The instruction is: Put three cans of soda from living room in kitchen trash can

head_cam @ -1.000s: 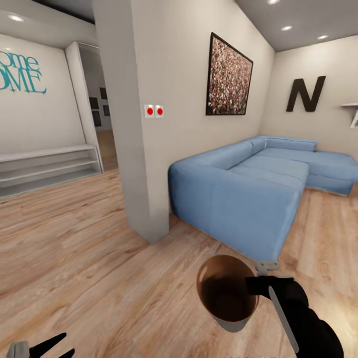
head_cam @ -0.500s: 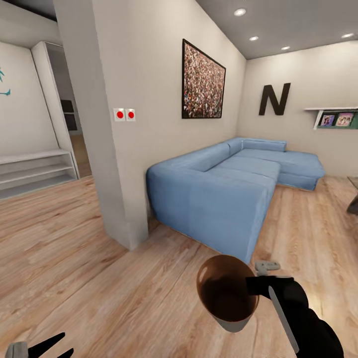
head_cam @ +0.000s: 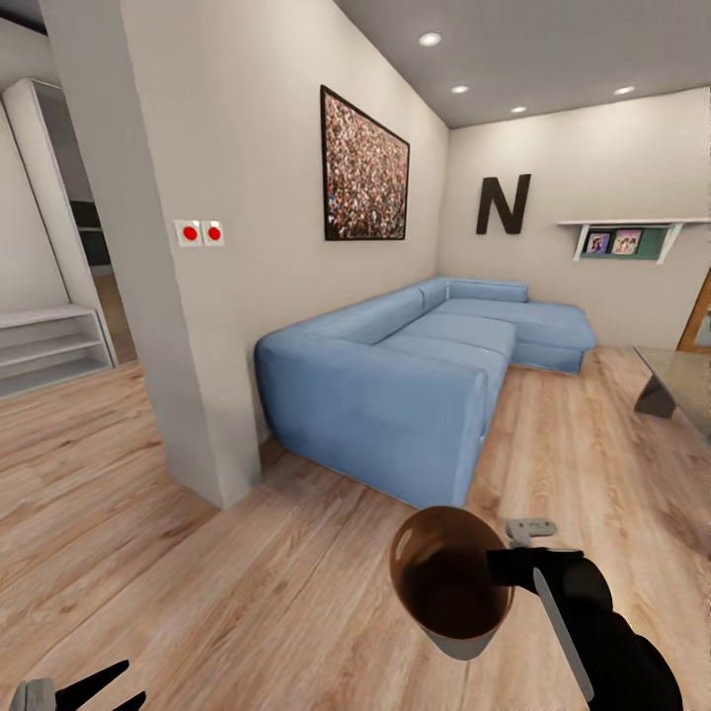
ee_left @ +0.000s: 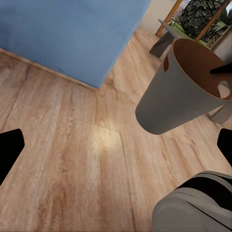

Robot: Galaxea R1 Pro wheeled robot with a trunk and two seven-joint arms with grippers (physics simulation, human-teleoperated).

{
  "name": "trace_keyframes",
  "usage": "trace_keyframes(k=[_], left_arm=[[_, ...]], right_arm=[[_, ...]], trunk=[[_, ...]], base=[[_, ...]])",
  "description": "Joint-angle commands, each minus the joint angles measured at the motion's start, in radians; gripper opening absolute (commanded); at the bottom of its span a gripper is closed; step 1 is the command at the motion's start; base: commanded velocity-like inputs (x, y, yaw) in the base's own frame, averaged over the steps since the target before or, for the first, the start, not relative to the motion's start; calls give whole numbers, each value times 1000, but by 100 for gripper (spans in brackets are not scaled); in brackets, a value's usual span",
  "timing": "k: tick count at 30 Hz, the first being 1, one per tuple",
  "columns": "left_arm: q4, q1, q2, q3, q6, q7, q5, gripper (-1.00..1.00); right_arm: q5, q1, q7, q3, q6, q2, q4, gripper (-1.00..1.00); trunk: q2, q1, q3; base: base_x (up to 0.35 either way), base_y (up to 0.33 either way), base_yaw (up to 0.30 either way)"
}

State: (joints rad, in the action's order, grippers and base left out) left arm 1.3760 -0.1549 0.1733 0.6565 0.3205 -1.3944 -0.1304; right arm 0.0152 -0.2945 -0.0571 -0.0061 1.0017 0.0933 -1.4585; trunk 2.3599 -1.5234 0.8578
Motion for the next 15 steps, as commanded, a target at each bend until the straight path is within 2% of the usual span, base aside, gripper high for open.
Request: trace_keyframes(k=[1,12,15], left_arm=[[0,0,0,0,0,0,0,100],[0,0,0,0,-1,0,0,100],[0,0,0,0,-1,0,0,100]], right_arm=[[-6,0,-4,0,0,0,0,-100],[-7,0,-4,0,1,0,1,-100],[-7,-1,-4,0,1,0,3,-100]], trunk=[[0,0,0],[0,0,1],[0,0,1]], base=[[0,-11,-23],[0,-3,-9],[0,0,-137]])
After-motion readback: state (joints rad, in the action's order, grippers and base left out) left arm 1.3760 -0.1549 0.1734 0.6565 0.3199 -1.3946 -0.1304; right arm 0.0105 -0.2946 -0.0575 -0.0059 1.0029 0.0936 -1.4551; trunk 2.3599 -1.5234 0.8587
